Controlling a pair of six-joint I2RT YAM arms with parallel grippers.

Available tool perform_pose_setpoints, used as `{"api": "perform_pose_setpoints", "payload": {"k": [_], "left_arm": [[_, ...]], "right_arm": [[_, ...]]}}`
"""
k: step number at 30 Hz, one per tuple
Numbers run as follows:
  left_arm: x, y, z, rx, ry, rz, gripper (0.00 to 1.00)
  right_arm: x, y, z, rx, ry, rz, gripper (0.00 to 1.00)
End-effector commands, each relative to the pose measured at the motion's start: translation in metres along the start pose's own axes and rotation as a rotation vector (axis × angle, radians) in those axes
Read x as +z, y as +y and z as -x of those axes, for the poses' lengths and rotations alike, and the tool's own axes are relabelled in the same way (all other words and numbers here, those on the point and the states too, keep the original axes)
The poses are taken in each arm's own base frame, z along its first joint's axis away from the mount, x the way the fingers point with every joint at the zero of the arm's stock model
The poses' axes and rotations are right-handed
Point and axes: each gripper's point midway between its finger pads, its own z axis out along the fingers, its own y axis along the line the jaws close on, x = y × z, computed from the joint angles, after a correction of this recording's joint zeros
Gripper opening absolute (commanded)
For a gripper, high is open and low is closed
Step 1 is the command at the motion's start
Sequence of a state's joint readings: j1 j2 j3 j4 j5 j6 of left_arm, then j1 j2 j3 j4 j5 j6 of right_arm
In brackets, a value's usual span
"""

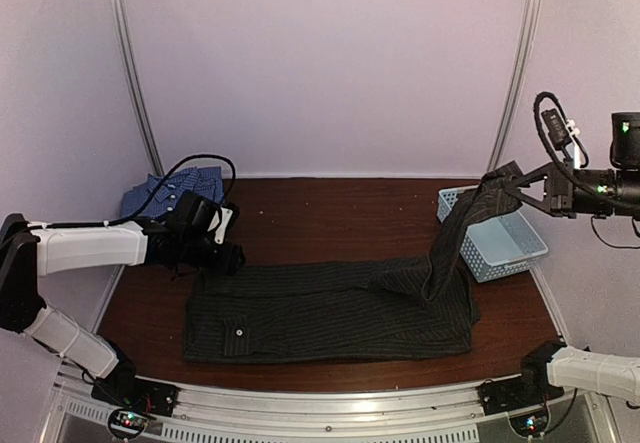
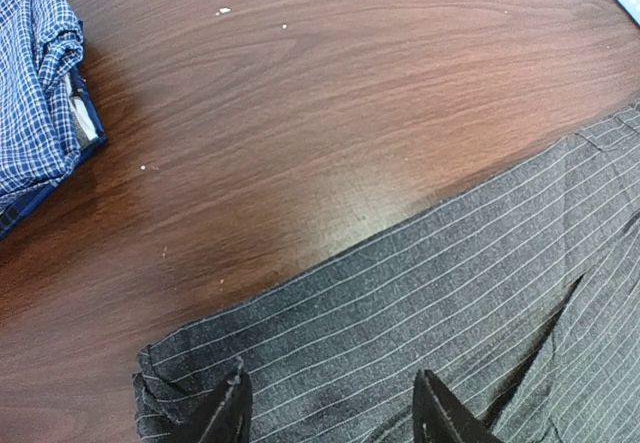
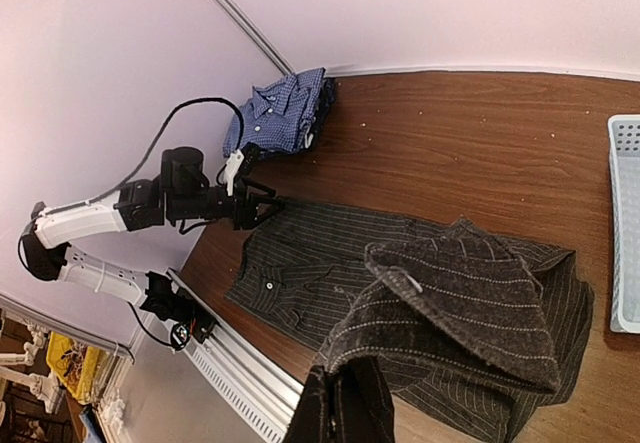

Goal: Fold and stack the long sleeve shirts
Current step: Adjust the sleeve of the rectangle-folded shirt.

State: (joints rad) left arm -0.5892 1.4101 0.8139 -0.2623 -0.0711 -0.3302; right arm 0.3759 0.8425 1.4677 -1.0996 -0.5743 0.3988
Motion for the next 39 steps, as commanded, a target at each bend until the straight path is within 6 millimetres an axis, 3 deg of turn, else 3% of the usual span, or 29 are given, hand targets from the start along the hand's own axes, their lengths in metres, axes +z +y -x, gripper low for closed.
{"api": "perform_pose_setpoints", "payload": {"k": [1,3,7,10,15,23,28,31,39], "left_arm": [[-0.008,-0.004,0.022,0.011,-0.061,-0.009,0.56],[-0.009,-0.005,0.024,0.011,-0.066,-0.015,0.56],[-0.01,-0.007,0.026,0.011,-0.073,-0.024,0.56],[-0.01,-0.009,0.028,0.013,-0.078,-0.032,0.56],[-0.012,-0.011,0.03,0.012,-0.087,-0.046,0.56],[-0.016,-0.011,0.032,0.016,-0.099,-0.049,0.56],[-0.014,-0.011,0.032,0.018,-0.095,-0.045,0.56],[-0.012,-0.01,0.031,0.018,-0.091,-0.04,0.56],[-0.009,-0.007,0.027,0.022,-0.079,-0.023,0.56]], "right_arm": [[-0.014,-0.021,0.005,0.122,-0.084,-0.137,0.0],[-0.011,-0.041,-0.006,0.179,-0.096,-0.21,0.0],[0.015,-0.068,-0.048,0.299,-0.026,-0.228,0.02],[0.021,-0.084,-0.072,0.361,0.015,-0.269,0.03],[0.013,-0.115,-0.104,0.399,0.085,-0.44,0.05],[0.003,-0.151,-0.131,0.395,0.142,-0.631,0.24],[0.002,-0.153,-0.124,0.359,0.133,-0.65,0.4],[0.015,-0.148,-0.122,0.344,0.138,-0.586,0.42],[0.08,-0.147,-0.182,0.374,0.28,-0.37,0.48]]}}
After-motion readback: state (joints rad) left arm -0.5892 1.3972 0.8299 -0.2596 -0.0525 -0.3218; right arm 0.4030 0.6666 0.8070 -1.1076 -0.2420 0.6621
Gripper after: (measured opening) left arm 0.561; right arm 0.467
